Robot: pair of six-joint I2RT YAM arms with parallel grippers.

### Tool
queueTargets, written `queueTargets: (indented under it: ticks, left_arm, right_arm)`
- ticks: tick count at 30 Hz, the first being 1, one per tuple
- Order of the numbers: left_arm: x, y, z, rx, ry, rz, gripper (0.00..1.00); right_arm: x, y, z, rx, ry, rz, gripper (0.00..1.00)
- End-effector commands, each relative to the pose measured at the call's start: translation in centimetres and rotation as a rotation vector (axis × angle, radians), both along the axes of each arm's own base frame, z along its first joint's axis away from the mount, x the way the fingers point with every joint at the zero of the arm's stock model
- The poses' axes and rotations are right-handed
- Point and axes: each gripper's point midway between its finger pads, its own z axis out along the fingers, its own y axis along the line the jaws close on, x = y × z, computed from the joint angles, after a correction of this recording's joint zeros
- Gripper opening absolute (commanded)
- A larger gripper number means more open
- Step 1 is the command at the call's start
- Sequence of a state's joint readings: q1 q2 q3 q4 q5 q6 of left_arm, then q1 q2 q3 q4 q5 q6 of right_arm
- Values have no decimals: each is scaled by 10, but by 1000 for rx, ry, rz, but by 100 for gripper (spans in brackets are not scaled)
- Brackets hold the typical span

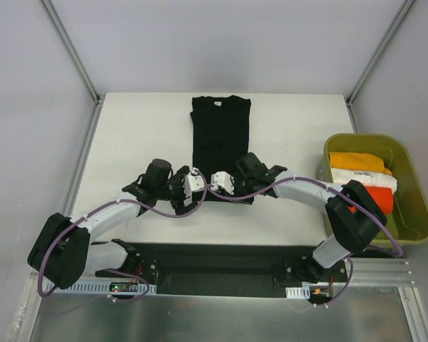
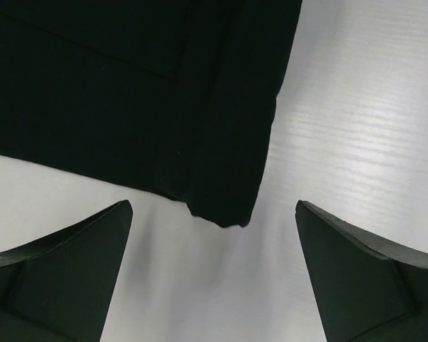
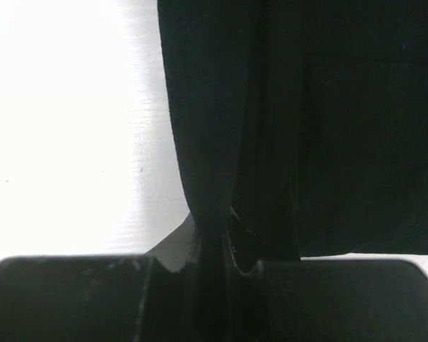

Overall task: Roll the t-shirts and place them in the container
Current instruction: Roll the T-shirt to the center of the board.

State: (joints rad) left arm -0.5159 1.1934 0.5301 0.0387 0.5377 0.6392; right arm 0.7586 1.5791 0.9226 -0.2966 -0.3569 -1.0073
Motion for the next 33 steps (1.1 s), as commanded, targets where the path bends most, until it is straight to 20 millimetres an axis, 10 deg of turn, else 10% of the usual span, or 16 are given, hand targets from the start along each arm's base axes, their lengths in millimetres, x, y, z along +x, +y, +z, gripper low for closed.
queueTargets:
  ticks: [1,17,22,33]
  left_arm:
    - [19,-27,33,-120,-44,-5,95]
    - [6,-52,32,-100,134,-168,41]
    - [-24,-46,28,-67,316,-202,3]
    - [-70,-50,47,-150,701,-141,0]
  right_arm:
    - [-5,6,15,42,-2,31,8]
    - [-3,6,17,53,13,-17,8]
    - [-3,-1,21,59,29,-48,7]
    - [-58,-42,37,52,416,8,6]
